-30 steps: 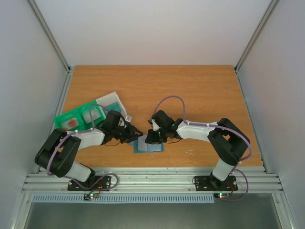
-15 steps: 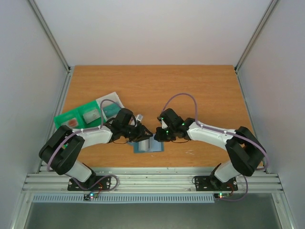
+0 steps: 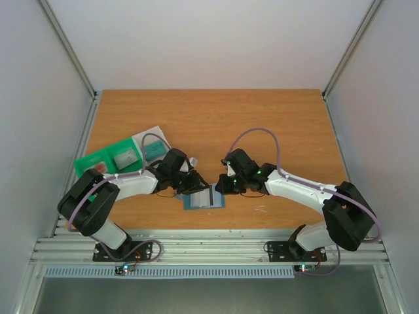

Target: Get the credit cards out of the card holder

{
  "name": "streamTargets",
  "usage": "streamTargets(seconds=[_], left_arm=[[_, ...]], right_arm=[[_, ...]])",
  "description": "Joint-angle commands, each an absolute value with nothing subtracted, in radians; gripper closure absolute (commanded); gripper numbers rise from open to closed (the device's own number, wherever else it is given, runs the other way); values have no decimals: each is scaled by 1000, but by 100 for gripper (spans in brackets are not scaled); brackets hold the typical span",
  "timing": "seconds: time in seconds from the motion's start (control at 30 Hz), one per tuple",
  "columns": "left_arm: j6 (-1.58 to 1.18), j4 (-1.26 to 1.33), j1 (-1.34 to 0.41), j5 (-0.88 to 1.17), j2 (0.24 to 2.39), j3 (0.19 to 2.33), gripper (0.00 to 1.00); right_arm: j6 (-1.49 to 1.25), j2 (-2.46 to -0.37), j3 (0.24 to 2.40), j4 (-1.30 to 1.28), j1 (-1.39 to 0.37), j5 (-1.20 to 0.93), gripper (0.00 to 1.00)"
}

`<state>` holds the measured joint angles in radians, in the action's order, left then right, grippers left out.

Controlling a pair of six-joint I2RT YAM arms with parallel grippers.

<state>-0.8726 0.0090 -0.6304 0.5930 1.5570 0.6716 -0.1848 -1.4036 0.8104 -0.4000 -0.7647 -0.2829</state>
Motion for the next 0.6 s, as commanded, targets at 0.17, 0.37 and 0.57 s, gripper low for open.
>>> streamTargets(seconds=[0.17, 0.37, 0.57], left_arm=[[-792, -73, -621, 499, 1555, 652, 72], [-763, -96, -611, 480, 1582, 653, 72], [-781, -38, -610, 510, 1606, 629, 72]], right_arm=[[-230, -1518, 822, -291, -762, -366, 89], [-261, -1601, 781, -204, -761, -369, 90], [-277, -1616, 727, -165, -761, -320, 93]])
